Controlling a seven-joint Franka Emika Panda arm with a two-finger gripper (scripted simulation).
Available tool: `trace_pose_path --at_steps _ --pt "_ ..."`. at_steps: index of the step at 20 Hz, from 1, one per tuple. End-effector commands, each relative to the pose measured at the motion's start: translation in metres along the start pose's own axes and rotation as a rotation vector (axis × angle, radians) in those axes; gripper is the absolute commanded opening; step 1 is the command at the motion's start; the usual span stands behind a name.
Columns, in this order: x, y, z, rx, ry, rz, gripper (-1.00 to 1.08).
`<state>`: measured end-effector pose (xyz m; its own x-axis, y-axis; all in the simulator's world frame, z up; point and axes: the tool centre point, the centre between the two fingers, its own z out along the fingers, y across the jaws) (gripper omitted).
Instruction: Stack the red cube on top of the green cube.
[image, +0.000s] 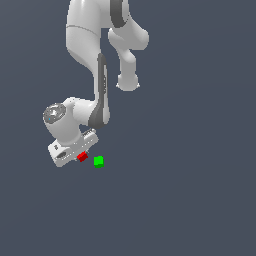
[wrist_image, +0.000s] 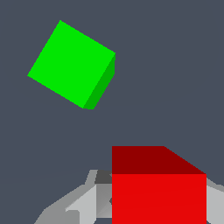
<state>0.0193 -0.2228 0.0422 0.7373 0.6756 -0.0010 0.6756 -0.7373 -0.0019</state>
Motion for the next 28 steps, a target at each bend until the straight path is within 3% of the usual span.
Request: trace_pose_path --at_steps 1,13,21,28 --pt "0.0 0.0 -0.016 -0.002 0.001 0.0 -1.0" --pt "0.0 0.001 -0.077 -0.002 0.001 0.0 -1.0" --pt "0.009 -0.005 -0.07 -0.003 0.001 0.0 -1.0" --pt "0.049 -0.031 -0.039 -0.002 0.002 0.0 -1.0"
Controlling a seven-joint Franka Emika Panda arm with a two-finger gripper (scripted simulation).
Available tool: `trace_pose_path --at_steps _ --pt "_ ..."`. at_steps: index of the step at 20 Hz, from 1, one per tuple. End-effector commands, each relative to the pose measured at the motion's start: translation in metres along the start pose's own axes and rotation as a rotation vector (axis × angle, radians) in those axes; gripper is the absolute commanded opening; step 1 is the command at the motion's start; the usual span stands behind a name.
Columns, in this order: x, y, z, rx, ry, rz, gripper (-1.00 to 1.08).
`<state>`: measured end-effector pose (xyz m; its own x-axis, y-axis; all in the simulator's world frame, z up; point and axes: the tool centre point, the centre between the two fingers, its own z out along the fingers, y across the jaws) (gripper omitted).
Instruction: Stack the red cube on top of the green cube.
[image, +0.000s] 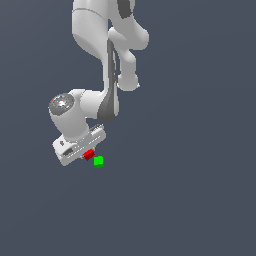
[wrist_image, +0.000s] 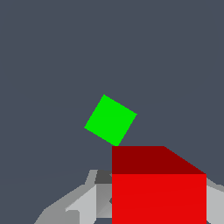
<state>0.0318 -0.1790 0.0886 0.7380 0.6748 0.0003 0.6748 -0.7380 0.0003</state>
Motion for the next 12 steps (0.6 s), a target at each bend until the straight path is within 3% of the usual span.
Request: trace_pose_path --at_steps 1,10,11,12 --pt "0.016 -0.01 0.012 0.0 0.0 -0.001 -1.0" --pt "0.037 -0.021 0.028 0.0 0.0 -0.001 -1.0" --pt "0.037 -0.021 0.028 0.0 0.0 -0.001 1.0" --pt "0.037 -0.021 0.028 0.0 0.0 -0.001 1.0"
